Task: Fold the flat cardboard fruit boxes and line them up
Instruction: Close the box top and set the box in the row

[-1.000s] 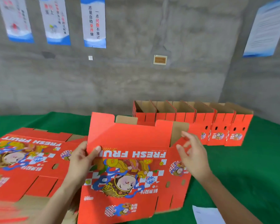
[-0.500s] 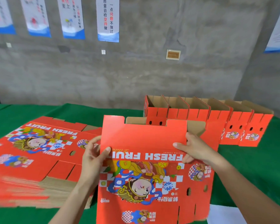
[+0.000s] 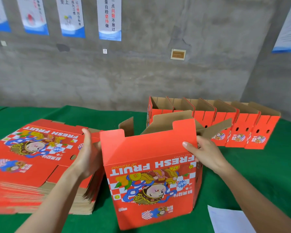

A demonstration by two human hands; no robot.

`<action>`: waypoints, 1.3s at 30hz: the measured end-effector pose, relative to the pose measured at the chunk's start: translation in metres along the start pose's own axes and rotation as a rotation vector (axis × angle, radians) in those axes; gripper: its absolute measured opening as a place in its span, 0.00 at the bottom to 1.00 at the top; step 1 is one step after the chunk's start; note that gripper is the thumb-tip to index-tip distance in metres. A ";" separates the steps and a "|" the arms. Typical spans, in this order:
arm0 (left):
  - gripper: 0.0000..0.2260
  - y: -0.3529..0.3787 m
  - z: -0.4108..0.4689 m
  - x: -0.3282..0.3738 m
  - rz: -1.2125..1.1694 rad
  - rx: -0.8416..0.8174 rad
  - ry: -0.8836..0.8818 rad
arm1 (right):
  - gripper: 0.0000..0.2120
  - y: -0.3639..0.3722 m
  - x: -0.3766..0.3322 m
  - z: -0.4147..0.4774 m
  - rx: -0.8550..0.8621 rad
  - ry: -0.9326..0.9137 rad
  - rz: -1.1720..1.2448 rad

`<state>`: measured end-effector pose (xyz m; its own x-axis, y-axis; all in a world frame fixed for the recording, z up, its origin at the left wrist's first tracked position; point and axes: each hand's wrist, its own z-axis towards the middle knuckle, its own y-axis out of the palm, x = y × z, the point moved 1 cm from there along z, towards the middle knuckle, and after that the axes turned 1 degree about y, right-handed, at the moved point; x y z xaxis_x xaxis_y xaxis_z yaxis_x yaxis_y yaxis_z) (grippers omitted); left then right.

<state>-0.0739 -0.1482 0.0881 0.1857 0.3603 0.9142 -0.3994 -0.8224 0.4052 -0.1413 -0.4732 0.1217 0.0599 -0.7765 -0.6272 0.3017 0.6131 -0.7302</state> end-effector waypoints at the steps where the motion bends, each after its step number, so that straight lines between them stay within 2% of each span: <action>1: 0.40 -0.001 0.002 0.002 0.026 -0.011 0.006 | 0.17 -0.001 0.001 -0.001 0.011 -0.002 0.013; 3: 0.40 -0.002 0.005 0.005 0.114 0.032 0.003 | 0.20 -0.004 0.004 -0.003 0.036 -0.010 0.022; 4: 0.37 -0.005 0.007 0.005 0.179 0.074 0.003 | 0.20 -0.005 0.006 -0.004 0.046 -0.016 0.026; 8: 0.11 -0.006 0.006 0.002 0.409 0.140 0.077 | 0.13 -0.008 0.013 -0.012 0.078 -0.047 0.093; 10: 0.14 -0.001 0.005 0.003 0.450 0.148 0.164 | 0.09 -0.008 0.018 -0.015 0.082 -0.058 0.139; 12: 0.17 0.005 0.002 0.004 0.553 0.065 0.214 | 0.05 -0.008 0.023 -0.019 0.064 -0.063 0.183; 14: 0.19 0.009 0.000 0.002 0.680 -0.017 0.212 | 0.07 -0.008 0.026 -0.023 0.033 -0.060 0.212; 15: 0.20 0.011 -0.002 0.000 0.721 -0.025 0.208 | 0.10 -0.009 0.026 -0.026 0.027 -0.050 0.230; 17: 0.21 0.017 -0.001 -0.005 0.737 0.004 0.212 | 0.25 -0.010 0.025 -0.029 0.045 -0.027 0.279; 18: 0.21 0.021 0.001 -0.009 0.700 0.049 0.209 | 0.34 -0.010 0.026 -0.030 0.067 -0.005 0.296; 20: 0.22 0.028 0.007 -0.020 0.527 0.232 0.182 | 0.40 -0.010 0.030 -0.034 0.141 0.056 0.348; 23: 0.18 0.041 0.013 -0.034 0.281 0.543 0.228 | 0.34 -0.008 0.034 -0.039 0.290 0.142 0.470; 26: 0.23 0.044 0.013 -0.044 0.253 0.771 0.312 | 0.26 -0.004 0.038 -0.042 0.365 0.195 0.511; 28: 0.24 0.044 0.009 -0.048 0.226 0.857 0.310 | 0.23 -0.002 0.040 -0.044 0.372 0.230 0.511; 32: 0.18 0.055 0.000 -0.048 0.299 0.797 0.381 | 0.13 -0.001 0.043 -0.043 0.350 0.226 0.506; 36: 0.11 0.061 -0.003 -0.047 0.604 0.690 0.453 | 0.02 -0.004 0.043 -0.040 0.298 0.208 0.410; 39: 0.19 0.060 0.000 -0.047 0.814 0.700 0.465 | 0.20 -0.007 0.049 -0.038 0.271 0.217 0.164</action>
<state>-0.1065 -0.2144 0.0697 -0.3013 -0.3772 0.8757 0.3592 -0.8957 -0.2623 -0.1762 -0.5098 0.0857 -0.0660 -0.6049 -0.7935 0.5468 0.6433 -0.5359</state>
